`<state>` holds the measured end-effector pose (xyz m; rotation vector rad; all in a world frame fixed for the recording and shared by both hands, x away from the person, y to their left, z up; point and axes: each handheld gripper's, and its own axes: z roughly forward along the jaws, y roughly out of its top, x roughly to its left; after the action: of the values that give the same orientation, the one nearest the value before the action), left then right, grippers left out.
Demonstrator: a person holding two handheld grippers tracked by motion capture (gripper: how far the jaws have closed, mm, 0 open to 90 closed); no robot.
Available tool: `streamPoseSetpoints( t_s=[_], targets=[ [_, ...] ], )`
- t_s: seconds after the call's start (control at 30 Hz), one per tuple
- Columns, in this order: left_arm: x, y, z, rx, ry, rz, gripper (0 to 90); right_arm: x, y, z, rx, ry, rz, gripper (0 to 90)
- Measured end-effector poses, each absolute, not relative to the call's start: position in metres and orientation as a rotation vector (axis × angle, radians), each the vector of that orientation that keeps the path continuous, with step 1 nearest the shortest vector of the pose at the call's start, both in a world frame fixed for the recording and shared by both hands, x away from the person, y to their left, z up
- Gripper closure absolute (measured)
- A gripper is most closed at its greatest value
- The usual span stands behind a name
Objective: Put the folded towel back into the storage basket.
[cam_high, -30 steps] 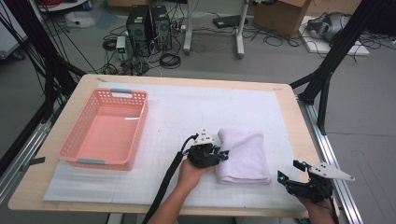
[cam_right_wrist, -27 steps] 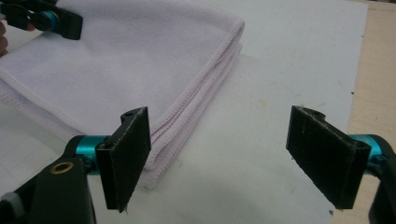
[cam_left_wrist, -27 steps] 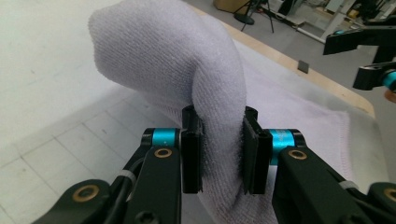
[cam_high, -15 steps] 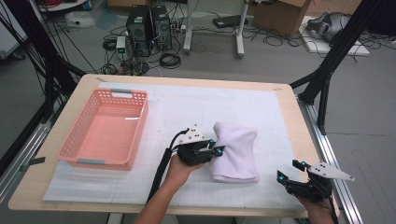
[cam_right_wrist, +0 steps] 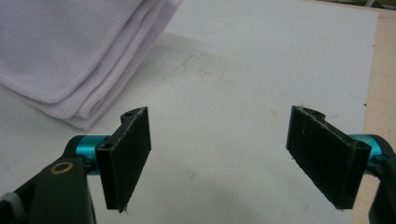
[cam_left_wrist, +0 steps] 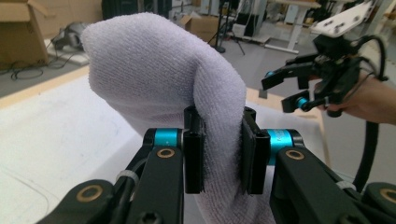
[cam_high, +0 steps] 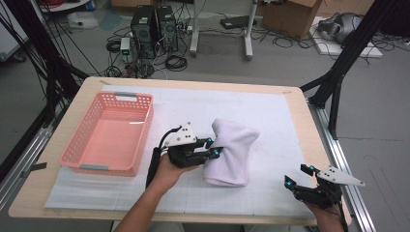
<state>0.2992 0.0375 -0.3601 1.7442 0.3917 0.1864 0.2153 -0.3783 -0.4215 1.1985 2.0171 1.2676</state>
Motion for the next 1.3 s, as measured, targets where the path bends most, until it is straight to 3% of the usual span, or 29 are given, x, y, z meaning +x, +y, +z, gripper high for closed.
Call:
streamPoseSetpoints(
  t_s=[0.43,1.3],
  targets=[
    [0.296,0.075,-0.335,1.653,0.355,0.213,74.7,0.216,-0.377,-0.417,1.192,2.001,1.288,20.9],
    [0.298,0.188,-0.292,1.552,0.384,0.312,74.7,0.219,-0.372,-0.413,1.208,1.972,1.291,20.9]
  ],
)
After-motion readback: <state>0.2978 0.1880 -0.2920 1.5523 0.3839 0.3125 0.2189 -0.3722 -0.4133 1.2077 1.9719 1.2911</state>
